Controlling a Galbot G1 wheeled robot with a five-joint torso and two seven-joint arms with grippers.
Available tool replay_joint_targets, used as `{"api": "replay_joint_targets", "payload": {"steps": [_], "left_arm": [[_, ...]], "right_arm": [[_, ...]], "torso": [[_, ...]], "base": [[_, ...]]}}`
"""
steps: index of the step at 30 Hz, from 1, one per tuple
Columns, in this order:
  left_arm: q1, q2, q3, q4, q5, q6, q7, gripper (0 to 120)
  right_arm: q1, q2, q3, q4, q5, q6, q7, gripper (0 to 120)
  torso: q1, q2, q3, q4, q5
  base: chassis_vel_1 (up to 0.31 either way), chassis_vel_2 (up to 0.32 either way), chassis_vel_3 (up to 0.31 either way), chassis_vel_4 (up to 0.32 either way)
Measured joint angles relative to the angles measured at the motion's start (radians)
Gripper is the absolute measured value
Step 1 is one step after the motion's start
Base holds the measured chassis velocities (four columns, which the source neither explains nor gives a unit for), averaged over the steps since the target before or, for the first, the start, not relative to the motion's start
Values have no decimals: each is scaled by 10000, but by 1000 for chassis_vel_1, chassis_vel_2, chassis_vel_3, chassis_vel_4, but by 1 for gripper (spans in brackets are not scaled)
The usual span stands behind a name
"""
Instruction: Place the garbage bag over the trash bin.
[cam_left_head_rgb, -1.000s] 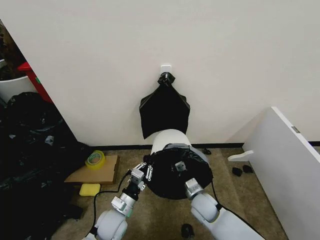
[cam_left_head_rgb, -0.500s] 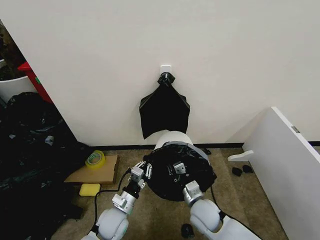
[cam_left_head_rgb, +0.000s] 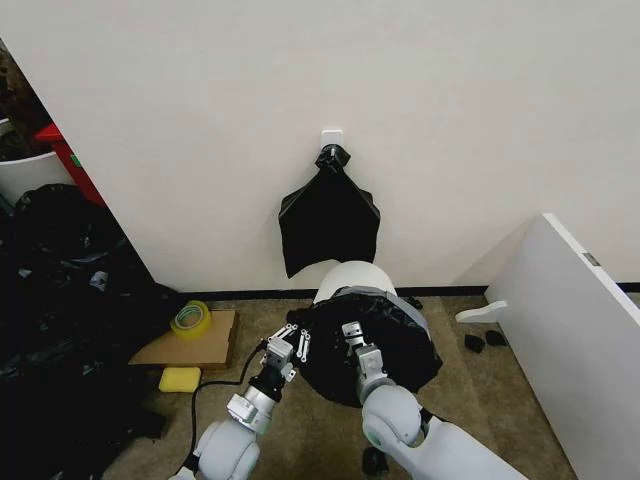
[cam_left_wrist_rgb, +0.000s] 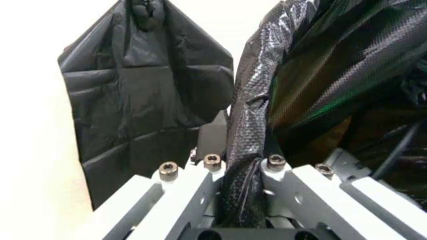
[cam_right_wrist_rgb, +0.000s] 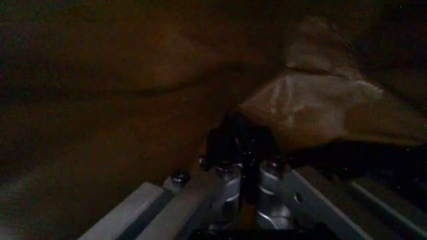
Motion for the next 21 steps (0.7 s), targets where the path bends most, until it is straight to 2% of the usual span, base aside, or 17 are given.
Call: {"api": "replay_joint_targets", "payload": {"steps": [5, 11, 13, 15, 17, 19, 20, 21], "left_arm": [[22, 25, 36, -68, 17, -19, 64, 1], [20, -9, 51, -68, 15, -24, 101, 1], [9, -29, 39, -68, -15, -25, 97, 1], [0, -31, 27, -65, -38, -25, 90, 1], [-48, -32, -13, -26, -149, 9, 36, 1], [-143, -25, -106, 89, -374, 186, -138, 1], [-143, -25, -106, 89, -374, 186, -138, 1], [-187, -19, -144, 158, -480, 282, -202, 1]], "right_arm": [[-39, 88, 289, -484, -1123, 587, -181, 0], [-163, 111, 399, -601, -1459, 1383, -504, 1], [-323, 116, 502, -764, -1840, 2822, -1271, 15], [-359, 103, 520, -774, -1899, 3139, -1496, 16], [-484, 19, 575, -770, -2043, 4151, -2414, 23], [-682, -179, 636, -663, -2279, 5151, -3480, 36], [-682, -179, 636, -663, -2279, 5151, -3480, 36], [-815, -315, 673, -561, -2475, 5565, -3888, 41]], "torso": [[0, 0, 0, 1, 1], [0, 0, 0, 0, 0], [0, 0, 0, 1, 1], [0, 0, 0, 0, 0], [0, 0, 0, 0, 1], [0, 0, 0, 2, 1], [0, 0, 0, 2, 1], [0, 0, 0, 0, 0]], "base": [[0, 0, 0, 0], [0, 0, 0, 0], [0, 0, 0, 0], [0, 0, 0, 0], [0, 0, 0, 0], [0, 0, 0, 0], [0, 0, 0, 0], [0, 0, 0, 0]]}}
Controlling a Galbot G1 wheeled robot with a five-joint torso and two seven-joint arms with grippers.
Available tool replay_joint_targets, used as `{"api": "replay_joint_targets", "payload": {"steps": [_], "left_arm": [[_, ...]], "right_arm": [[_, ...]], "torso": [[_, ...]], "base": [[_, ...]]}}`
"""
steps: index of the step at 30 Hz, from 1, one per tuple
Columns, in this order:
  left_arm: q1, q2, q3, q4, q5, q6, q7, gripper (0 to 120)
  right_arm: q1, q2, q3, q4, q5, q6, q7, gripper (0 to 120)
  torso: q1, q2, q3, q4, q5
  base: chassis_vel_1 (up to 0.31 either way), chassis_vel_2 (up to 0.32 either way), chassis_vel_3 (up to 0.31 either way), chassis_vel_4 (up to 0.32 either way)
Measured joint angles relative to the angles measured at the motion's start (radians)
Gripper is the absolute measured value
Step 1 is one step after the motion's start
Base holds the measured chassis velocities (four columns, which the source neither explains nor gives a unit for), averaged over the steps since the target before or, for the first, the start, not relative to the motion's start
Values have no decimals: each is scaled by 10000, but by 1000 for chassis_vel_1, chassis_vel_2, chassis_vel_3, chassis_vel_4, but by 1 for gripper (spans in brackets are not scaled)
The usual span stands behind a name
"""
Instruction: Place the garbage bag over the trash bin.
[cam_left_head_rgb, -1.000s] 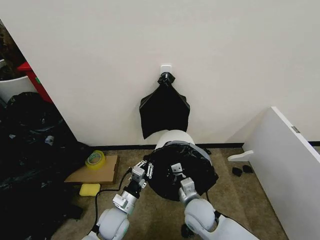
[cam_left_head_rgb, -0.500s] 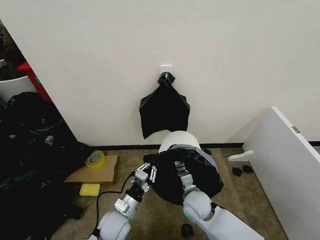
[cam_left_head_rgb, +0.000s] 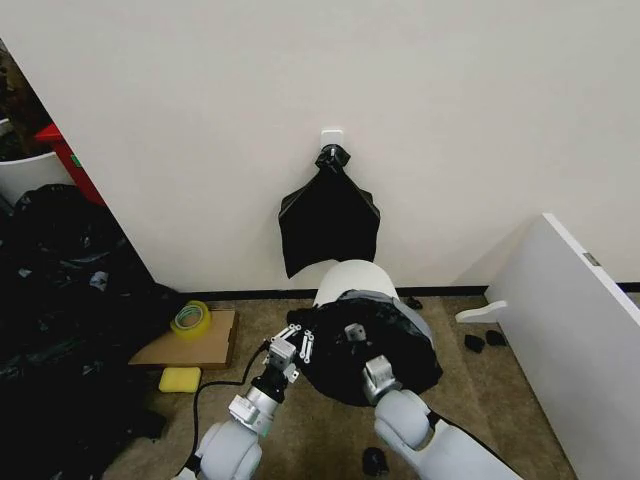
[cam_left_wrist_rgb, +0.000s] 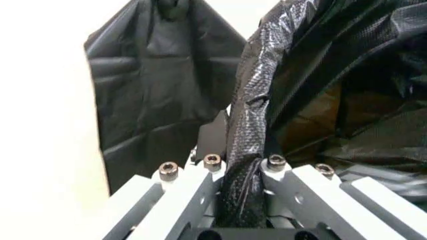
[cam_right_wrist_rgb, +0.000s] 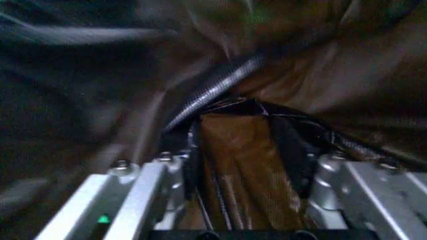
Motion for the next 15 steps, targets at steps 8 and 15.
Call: {"api": "replay_joint_targets", "payload": {"steps": [8, 15], "left_arm": [[-180, 49, -27, -27, -639, 1079, -396, 1], [-225, 124, -99, -46, -988, 1402, -529, 1]], "right_arm": [[-662, -357, 828, 334, -817, 1628, -1773, 68], [-1365, -471, 1620, 791, -935, 2422, -3071, 94]], "torso": [[0, 0, 0, 0, 0], [0, 0, 0, -1, 1]], "base": [[0, 0, 0, 0], [0, 0, 0, 0]]}}
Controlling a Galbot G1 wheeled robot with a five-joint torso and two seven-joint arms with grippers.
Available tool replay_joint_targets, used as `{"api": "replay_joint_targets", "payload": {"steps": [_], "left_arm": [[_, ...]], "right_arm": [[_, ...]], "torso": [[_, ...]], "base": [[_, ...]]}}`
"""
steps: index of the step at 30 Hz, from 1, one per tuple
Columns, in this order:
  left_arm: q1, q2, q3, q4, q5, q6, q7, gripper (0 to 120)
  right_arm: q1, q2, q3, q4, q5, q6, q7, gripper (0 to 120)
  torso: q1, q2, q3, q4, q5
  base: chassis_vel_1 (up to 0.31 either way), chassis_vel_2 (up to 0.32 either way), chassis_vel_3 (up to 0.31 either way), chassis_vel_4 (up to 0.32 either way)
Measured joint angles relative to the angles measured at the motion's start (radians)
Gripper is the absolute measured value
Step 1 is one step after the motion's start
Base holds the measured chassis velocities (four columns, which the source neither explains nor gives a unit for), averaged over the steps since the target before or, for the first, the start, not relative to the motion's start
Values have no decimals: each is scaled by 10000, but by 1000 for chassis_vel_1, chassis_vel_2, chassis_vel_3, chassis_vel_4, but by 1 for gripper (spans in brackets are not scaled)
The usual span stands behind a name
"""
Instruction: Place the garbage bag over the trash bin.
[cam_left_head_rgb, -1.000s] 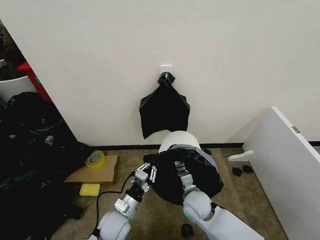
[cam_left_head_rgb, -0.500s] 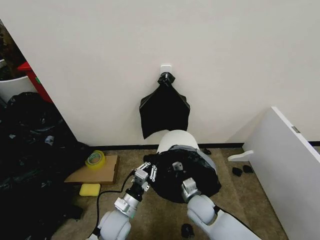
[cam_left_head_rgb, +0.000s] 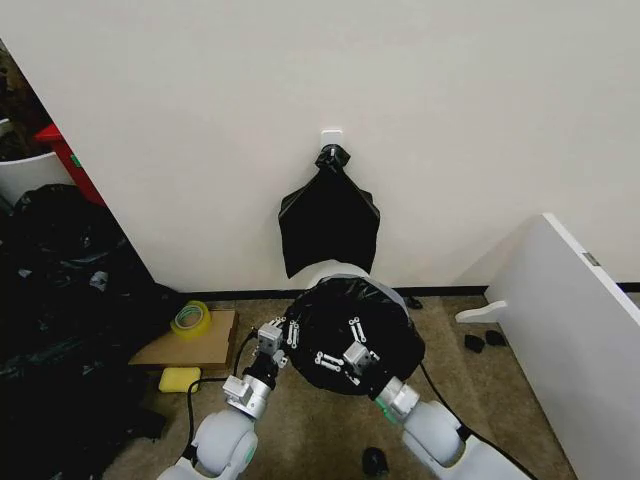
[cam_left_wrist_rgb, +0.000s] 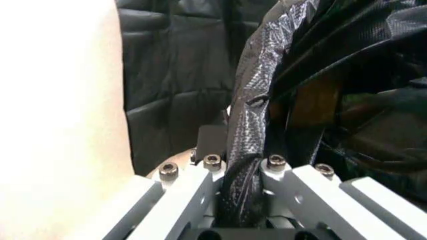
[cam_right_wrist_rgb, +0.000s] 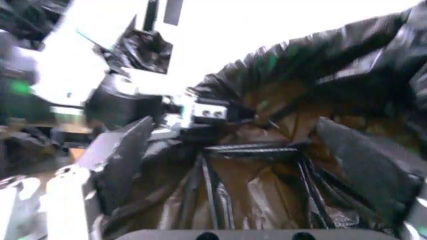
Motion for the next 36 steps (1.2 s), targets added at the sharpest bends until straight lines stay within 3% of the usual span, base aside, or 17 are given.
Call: {"api": "replay_joint_targets", "payload": {"steps": [2, 10, 15, 17, 25, 27, 31, 36], "left_arm": [[0, 17, -67, -8, -45, 19, -29, 1], [-136, 192, -259, 258, -470, -193, 98, 1], [-247, 457, -399, 839, -777, -1065, 930, 1], [-317, 504, -469, 1259, -791, -1728, 1710, 1], [-460, 530, -560, 1839, -733, -2829, 3260, 1], [-438, 619, -605, 1895, -954, -3340, 4091, 1], [-433, 636, -623, 1744, -1012, -3450, 4279, 1], [-370, 610, -611, 1646, -1012, -3451, 4283, 1]], "right_arm": [[-243, -105, 160, 210, -31, 3, -66, 99], [-937, -490, 639, 1647, 958, -7, -316, 100], [-1114, -527, 1156, 2982, 2359, -10, -531, 100], [-1053, -626, 1912, 3281, 2724, -69, -631, 100], [-598, -1171, 3088, 2596, 3698, -8, -1743, 100], [-273, -1589, 3438, 1832, 4857, 9, -3390, 100], [-140, -1626, 3646, 1023, 5034, 84, -4856, 100], [-25, -1570, 3607, 555, 4928, 216, -5036, 100]], "torso": [[0, 0, 0, 1, 0], [0, 0, 0, 0, -1], [0, 0, 0, 2, -2], [0, 0, 0, 2, -1], [0, 0, 1, 0, 1], [1, 0, 1, 3, 3], [0, 0, 1, 0, 2], [1, 0, 1, 1, 0]], "base": [[0, 0, 0, 0], [0, 0, 0, 0], [0, 0, 0, 0], [0, 0, 0, 0], [0, 0, 0, 0], [0, 0, 0, 0], [0, 0, 0, 0], [0, 0, 0, 0]]}}
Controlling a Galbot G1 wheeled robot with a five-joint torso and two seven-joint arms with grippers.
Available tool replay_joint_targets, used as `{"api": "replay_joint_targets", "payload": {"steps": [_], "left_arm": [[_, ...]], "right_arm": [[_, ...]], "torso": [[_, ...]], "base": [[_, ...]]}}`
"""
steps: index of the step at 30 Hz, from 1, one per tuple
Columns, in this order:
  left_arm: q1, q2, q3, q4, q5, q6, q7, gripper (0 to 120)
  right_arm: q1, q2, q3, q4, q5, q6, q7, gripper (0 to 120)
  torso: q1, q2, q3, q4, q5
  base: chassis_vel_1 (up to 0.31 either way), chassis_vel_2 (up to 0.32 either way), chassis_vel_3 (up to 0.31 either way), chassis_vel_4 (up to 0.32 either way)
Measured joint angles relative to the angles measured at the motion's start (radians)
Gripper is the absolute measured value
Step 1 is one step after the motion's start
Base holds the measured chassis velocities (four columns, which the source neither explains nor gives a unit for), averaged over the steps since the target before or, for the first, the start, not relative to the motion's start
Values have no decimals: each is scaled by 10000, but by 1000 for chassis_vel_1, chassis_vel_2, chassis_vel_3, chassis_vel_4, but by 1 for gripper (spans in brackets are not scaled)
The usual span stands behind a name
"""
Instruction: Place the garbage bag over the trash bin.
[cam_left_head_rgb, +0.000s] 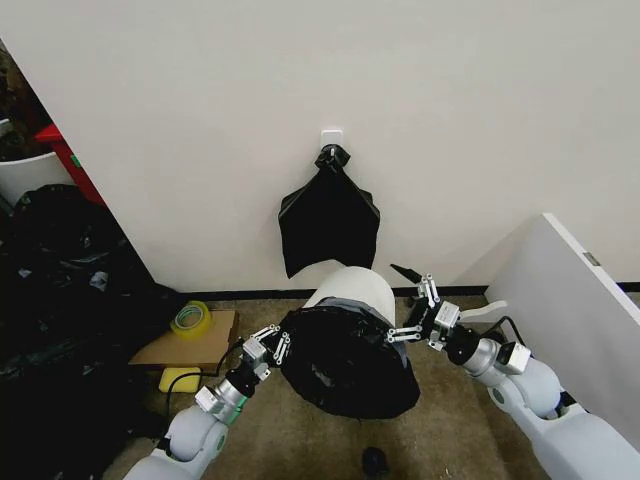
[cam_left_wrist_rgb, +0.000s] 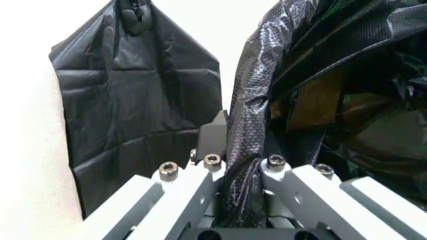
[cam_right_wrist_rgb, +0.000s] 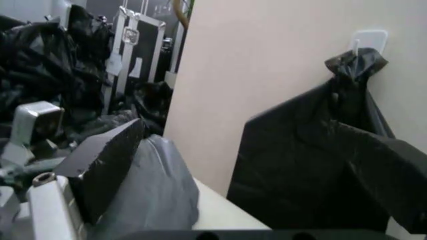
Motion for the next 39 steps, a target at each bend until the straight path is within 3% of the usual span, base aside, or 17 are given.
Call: {"api": "replay_joint_targets", "payload": {"steps": [18, 26, 29, 31, 32, 33, 34, 39], "left_arm": [[240, 57, -39, -620, -575, 5, 739, 1], [240, -25, -53, -579, -563, 93, 576, 1], [166, -51, -5, -400, -705, 563, -98, 1], [129, -103, 105, -330, -936, 1282, -930, 1], [128, -106, 108, -331, -946, 1311, -966, 1], [115, -162, 179, -436, -1160, 1910, -1719, 1], [115, -162, 179, -436, -1160, 1910, -1719, 1], [132, -223, 350, -1251, -2114, 3626, -3324, 1]], "right_arm": [[623, 357, -85, -1057, -1266, 475, 632, 100], [522, 503, -108, -686, -962, 486, 1374, 100], [379, 565, -404, -141, -370, 528, 2387, 100], [296, 767, -719, 703, 12, 312, 4346, 100], [286, 782, -734, 772, 34, 291, 4446, 100], [123, 912, -859, 1328, 178, 125, 4967, 100], [123, 912, -859, 1328, 178, 125, 4967, 100], [-769, 1112, -1238, 2191, -1074, -217, 5185, 100]], "torso": [[0, 0, -1, 1, 0], [0, 0, -1, 0, -2], [0, 0, -1, -1, 0], [0, 0, 0, 2, -2], [0, 0, 0, 2, -3], [0, 0, -1, 1, -5], [0, 0, -1, 1, -5], [-1, 0, -1, -1, 0]], "base": [[0, 0, 0, 0], [0, 0, 0, 0], [0, 0, 0, 0], [0, 0, 0, 0], [0, 0, 0, 0], [0, 0, 0, 0], [0, 0, 0, 0], [0, 0, 0, 0]]}}
